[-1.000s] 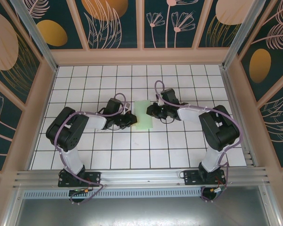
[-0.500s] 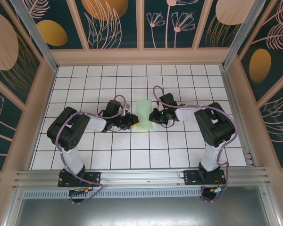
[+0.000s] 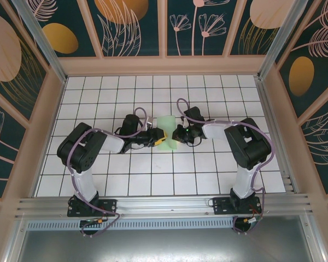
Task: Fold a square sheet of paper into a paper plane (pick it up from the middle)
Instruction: Fold the triangle a second time at the center of the table.
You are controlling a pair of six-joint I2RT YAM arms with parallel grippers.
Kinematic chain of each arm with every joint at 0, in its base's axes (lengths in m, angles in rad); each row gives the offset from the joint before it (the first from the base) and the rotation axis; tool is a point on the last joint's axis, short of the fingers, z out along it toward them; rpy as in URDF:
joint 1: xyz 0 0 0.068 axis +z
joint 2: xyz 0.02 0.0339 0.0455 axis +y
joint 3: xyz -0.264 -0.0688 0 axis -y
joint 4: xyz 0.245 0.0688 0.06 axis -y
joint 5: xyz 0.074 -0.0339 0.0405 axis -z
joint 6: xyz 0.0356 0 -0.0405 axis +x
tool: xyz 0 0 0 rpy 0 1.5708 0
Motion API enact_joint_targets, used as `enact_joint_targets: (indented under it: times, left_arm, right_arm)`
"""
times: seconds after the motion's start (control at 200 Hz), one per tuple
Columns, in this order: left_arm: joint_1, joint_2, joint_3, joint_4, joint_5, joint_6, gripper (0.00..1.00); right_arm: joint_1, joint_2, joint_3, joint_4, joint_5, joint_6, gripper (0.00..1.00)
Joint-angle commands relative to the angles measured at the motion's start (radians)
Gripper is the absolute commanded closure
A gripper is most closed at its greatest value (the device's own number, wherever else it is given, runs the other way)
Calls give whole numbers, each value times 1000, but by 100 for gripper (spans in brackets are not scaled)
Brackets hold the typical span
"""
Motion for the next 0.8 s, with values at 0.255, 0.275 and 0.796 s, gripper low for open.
enact_joint_targets:
  times: [0.255,0.275,0.796]
  left_arm:
    - [-7,66,57,78,-3,-27,56]
    - [-7,67,59,77,-4,-26,56]
    - [-7,90,53,45,-38,-10,77]
  right_arm:
    - [-31,-111,-41,57,-47,31,78]
    - [-35,-119,-46,61,-45,34,77]
    - [-31,-133,-102,211,-172,6,67]
